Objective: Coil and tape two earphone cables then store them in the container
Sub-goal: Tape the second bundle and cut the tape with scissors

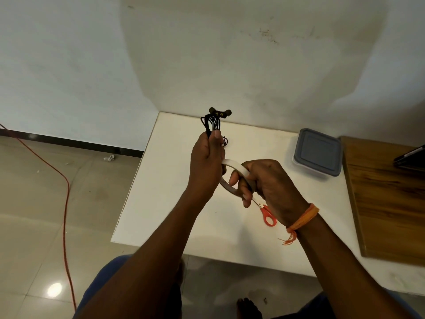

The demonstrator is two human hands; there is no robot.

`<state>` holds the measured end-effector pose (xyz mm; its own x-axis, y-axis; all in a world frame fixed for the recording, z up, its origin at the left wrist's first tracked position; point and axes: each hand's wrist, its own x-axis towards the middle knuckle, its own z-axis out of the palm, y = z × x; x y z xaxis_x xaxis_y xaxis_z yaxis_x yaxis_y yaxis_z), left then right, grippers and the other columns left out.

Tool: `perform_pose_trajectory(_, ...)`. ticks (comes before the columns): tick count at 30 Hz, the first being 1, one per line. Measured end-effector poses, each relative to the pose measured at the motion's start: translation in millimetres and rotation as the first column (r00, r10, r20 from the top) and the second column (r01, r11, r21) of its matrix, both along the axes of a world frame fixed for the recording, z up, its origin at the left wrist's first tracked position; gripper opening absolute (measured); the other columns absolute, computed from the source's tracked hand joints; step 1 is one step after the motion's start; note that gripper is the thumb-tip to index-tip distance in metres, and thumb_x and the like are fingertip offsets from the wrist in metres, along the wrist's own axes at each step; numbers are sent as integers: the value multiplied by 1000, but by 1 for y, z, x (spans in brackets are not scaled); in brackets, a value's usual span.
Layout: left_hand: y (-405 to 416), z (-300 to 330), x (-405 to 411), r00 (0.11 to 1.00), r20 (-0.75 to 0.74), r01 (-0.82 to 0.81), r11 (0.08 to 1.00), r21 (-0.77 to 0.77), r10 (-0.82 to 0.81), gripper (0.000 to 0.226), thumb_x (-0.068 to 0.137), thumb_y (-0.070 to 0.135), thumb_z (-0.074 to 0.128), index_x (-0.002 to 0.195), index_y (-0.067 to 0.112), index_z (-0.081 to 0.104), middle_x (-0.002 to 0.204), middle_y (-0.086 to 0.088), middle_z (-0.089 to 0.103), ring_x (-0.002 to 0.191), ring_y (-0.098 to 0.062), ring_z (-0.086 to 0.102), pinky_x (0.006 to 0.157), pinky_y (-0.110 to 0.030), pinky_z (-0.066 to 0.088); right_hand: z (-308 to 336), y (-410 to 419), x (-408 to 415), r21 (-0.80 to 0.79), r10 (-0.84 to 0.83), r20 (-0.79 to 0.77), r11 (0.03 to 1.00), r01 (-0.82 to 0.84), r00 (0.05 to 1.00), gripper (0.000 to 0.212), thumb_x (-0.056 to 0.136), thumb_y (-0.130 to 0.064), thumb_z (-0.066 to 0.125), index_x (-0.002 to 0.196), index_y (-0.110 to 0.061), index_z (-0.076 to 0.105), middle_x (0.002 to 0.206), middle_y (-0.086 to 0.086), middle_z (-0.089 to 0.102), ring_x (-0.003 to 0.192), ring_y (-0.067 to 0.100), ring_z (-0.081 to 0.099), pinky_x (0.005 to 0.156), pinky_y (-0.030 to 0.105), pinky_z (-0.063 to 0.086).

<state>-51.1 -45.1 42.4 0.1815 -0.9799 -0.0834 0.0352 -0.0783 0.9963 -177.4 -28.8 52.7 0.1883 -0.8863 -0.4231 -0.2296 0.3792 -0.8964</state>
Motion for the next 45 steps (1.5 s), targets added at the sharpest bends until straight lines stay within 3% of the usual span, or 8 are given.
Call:
perform_pose_trajectory(6, 2, 2, -1, 999, 46, -23, 1000, -15, 24, 33, 105, 32, 35, 78, 17, 46, 64, 4, 44, 45, -1, 39, 42, -14, 34, 6, 4, 2, -5, 47, 60, 999, -47, 997, 32, 85, -12, 39, 69, -7, 67, 49, 14, 48, 42, 24, 48, 75, 52, 53)
perform_pose_trajectory(11, 1, 0, -1, 998, 56, -32, 999, -21, 33, 33, 105, 33, 36, 78, 17, 46, 64, 2, 44, 46, -1, 39, 42, -15, 35, 5, 8, 0, -15, 63, 143, 998, -61, 988, 33, 74, -19, 38, 66, -9, 68, 45, 9, 44, 41, 17, 43, 51, 32, 47)
perform_pose_trajectory(16, 0, -3, -1, 995, 84, -60, 998, -8, 61, 34, 105, 35, 36, 78, 17, 47, 64, 1, 46, 46, -1, 40, 43, -15, 35, 9, 8, -2, 2, 82, 186, 996, -84, 979, 40, 87, 8, 27, 78, 1, 65, 47, 9, 45, 44, 19, 44, 55, 34, 47)
perform_pose_trajectory(20, -3, -7, 1, 995, 74, -75, 997, 13, 74, 35, 104, 36, 36, 76, 18, 47, 64, 2, 46, 47, -1, 40, 47, -17, 36, 7, 8, -3, -6, 110, 221, 994, -112, 969, 44, 89, 9, 25, 84, -1, 67, 46, 4, 44, 43, 13, 42, 59, 35, 43)
perform_pose_trajectory(26, -7, -15, 6, 936, -322, -71, 971, 227, 144, 34, 106, 34, 35, 82, 10, 44, 59, -4, 38, 39, -15, 45, 44, -22, 41, 5, 9, -3, -72, -15, 313, 997, 39, 950, 32, 73, -14, 36, 69, -3, 65, 46, 3, 32, 43, 14, 28, 60, 42, 28)
perform_pose_trajectory(32, -5, -10, 5, 796, -582, 61, 934, 352, 167, 31, 104, 33, 40, 81, 12, 44, 63, -2, 31, 39, -9, 31, 37, -18, 27, 7, 10, -4, -143, 85, 308, 989, -42, 948, 33, 72, -15, 35, 68, 5, 61, 41, 4, 41, 40, 16, 35, 46, 26, 35)
perform_pose_trajectory(36, -7, -7, 7, 841, -535, 63, 966, 250, 84, 34, 103, 37, 42, 79, 13, 45, 57, 2, 32, 42, -9, 24, 37, -17, 25, 5, 8, -7, -165, 149, 233, 980, -112, 961, 41, 76, -17, 31, 76, 5, 66, 51, 14, 61, 52, 25, 56, 67, 34, 49)
perform_pose_trajectory(45, -8, -3, 9, 936, -352, 40, 989, 140, 12, 34, 104, 37, 39, 84, 10, 45, 59, 2, 34, 50, -12, 28, 38, -18, 29, 8, 8, -7, -176, 185, 158, 972, -157, 970, 40, 78, -16, 30, 82, -9, 70, 56, 10, 65, 57, 14, 61, 68, 26, 52)
